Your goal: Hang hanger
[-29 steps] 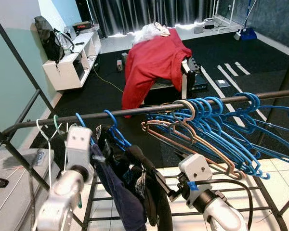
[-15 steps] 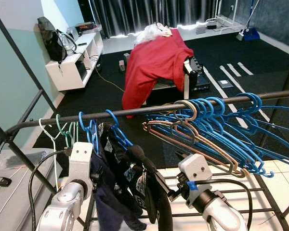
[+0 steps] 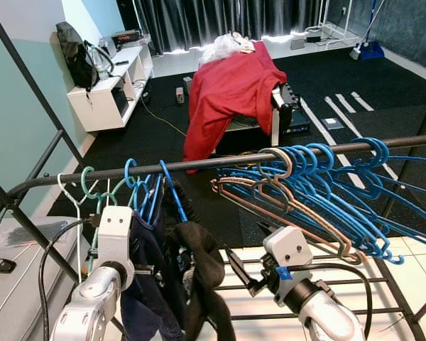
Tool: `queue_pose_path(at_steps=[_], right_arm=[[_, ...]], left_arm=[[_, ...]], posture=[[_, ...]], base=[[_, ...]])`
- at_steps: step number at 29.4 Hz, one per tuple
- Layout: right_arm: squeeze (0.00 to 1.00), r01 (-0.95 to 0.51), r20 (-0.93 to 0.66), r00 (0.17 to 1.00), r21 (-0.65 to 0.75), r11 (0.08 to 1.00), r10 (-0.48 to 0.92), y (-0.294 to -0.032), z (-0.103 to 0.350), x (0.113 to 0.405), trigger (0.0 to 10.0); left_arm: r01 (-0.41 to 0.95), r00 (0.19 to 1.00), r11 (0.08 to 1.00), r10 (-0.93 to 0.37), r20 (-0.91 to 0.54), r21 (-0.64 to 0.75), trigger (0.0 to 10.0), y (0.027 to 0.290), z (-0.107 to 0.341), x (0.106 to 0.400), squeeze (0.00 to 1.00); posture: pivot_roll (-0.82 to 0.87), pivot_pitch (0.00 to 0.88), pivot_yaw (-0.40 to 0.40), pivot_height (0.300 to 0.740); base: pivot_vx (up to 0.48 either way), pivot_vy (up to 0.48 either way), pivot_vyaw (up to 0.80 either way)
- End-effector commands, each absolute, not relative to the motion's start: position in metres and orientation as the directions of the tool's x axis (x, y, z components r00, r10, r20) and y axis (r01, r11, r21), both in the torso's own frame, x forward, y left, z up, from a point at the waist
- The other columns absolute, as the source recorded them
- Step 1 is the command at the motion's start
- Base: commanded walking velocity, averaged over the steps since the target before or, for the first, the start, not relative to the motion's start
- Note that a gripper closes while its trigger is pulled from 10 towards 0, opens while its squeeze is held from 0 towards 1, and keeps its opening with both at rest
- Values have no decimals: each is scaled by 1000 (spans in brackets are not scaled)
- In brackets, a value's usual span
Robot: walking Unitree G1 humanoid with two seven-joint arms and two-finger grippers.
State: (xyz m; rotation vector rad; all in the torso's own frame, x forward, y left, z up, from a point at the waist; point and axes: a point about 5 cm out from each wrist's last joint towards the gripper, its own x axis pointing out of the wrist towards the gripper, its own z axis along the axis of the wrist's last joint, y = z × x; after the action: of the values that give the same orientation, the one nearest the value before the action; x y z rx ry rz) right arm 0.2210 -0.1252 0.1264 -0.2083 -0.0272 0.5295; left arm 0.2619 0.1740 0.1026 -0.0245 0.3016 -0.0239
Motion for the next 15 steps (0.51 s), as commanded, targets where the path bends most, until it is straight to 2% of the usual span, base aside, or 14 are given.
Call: queue_pose_path(at_steps=[1, 2, 4, 5, 8, 9, 11, 12, 15], right_arm=[[0, -503, -35, 863, -175, 847, 505, -125, 124, 222, 10000], [0, -504, -35, 862, -172, 846, 506, -125, 124, 223, 10000], [0, -504, -35, 862, -172, 846, 506, -125, 124, 223, 10000], [0, -506, -36, 861, -169, 846, 508, -126, 124, 224, 10000], [0, -506, -36, 861, -169, 846, 508, -126, 124, 224, 10000], [0, -508, -37, 859, -166, 845, 510, -127, 124, 225, 10000], [0, -508, -37, 859, -166, 845, 510, -127, 124, 225, 10000], [0, -515, -42, 856, -163, 842, 516, -128, 124, 226, 10000], [0, -515, -42, 856, -163, 842, 516, -128, 124, 226, 10000]], left_arm=[[-24, 981, 999, 19, -195, -21, 0, 198, 118, 260, 0], [-40, 989, 996, 29, -143, -78, 0, 217, 124, 253, 0], [-40, 989, 996, 29, -143, -78, 0, 217, 124, 253, 0], [-62, 994, 990, 49, -97, -128, 0, 234, 129, 243, 0], [-62, 994, 990, 49, -97, -128, 0, 234, 129, 243, 0], [-76, 995, 987, 67, -70, -141, 2196, 244, 133, 233, 0], [-76, 995, 987, 67, -70, -141, 2196, 244, 133, 233, 0], [-87, 995, 986, 78, -64, -144, 10000, 244, 135, 226, 0], [-87, 995, 986, 78, -64, -144, 10000, 244, 135, 226, 0]], posture=[[-95, 20, 120, 740], [-84, 19, 114, 740], [-84, 19, 114, 740], [-79, 18, 106, 740], [-79, 18, 106, 740], [-70, 19, 94, 740], [-70, 19, 94, 740], [-59, 18, 75, 740], [-59, 18, 75, 740]], base=[[0, 0, 0], [0, 0, 0], [0, 0, 0], [0, 0, 0], [0, 0, 0], [0, 0, 0], [0, 0, 0], [-480, 0, 0], [-480, 0, 0]])
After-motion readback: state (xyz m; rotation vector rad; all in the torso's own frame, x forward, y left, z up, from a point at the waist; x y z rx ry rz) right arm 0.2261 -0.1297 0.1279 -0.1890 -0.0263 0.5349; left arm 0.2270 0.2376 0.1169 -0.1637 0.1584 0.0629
